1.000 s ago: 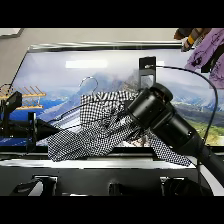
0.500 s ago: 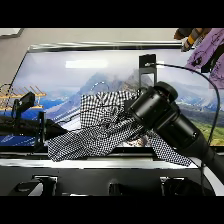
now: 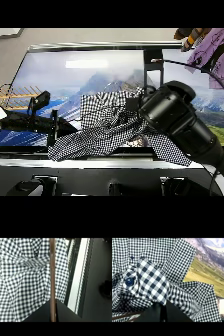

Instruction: Fold the clothes and pants, and hang the long-sleeved shirts on hangers.

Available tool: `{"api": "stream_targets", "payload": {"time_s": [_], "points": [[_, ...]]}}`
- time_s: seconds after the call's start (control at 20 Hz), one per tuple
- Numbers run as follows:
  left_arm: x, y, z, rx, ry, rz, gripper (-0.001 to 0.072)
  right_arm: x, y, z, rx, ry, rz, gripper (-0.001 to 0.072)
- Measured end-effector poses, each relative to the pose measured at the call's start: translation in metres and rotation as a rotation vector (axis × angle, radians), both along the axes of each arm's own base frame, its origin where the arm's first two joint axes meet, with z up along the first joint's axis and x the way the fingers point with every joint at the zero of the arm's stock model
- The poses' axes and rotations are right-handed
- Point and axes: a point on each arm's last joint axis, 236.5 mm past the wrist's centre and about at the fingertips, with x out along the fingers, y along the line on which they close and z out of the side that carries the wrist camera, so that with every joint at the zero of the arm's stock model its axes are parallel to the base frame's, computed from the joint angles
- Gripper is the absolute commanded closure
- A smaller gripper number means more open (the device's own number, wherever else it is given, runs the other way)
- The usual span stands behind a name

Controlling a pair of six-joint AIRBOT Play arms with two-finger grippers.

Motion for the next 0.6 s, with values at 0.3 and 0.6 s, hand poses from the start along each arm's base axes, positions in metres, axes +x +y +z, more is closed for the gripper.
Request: {"api": "stream_targets", "payload": {"time_s": [0.3,0.6], "points": [[0.010,-0.020,-0.010,-0.008,-0.006,-0.008,0.0686,-0.001,0.005,0.012,0.050,-0.026,0.023,0.0681],[0.018,-0.039,-0.014,-0.030,-0.017,-0.002,0.0685,0.003,0.011,0.026,0.090,-0.064,0.038,0.0681]]}}
